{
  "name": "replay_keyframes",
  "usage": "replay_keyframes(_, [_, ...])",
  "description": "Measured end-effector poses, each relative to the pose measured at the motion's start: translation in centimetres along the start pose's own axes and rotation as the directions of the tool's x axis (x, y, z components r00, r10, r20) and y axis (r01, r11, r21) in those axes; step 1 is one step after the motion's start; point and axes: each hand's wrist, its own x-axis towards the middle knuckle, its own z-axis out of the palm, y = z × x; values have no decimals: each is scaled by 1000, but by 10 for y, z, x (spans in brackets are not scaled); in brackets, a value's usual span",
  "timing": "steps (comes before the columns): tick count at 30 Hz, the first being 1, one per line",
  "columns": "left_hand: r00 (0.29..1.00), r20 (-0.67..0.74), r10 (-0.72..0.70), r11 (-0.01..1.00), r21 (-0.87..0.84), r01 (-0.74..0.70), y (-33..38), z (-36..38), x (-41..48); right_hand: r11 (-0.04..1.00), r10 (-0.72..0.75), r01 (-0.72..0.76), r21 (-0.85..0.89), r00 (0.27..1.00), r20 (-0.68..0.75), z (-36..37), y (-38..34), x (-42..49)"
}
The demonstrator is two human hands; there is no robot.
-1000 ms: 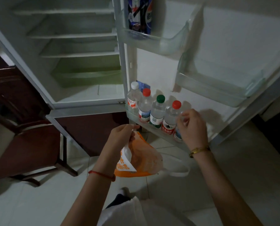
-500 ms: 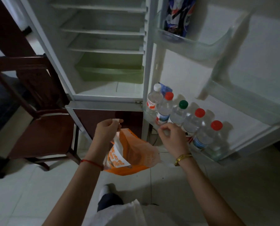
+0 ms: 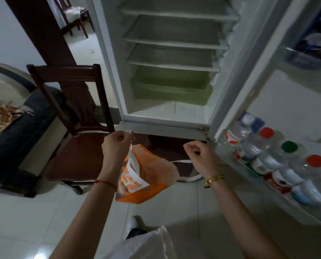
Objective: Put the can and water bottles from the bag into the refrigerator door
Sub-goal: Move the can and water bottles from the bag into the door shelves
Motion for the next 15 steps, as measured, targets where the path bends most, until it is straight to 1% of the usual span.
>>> replay_keyframes(4, [999,-38,-13,1000,12,13,-14,-41,47,1000,-11,11,25,1000,17,51,-36,20])
replay_keyframes(7, [993,-115,-16,1000,0,16,-29,-69,84,997,-18,16,70,1000,22,90,-62,31])
replay_keyframes(11, [978,-202,-45,997,49,56,-52,-103,146,994,-25,26,105,1000,-10,143,-86,46])
replay_keyframes(15, [972,-221,-84,989,98,108,-73,-123,204,995,-27,24,100,999,25,178,-100,57])
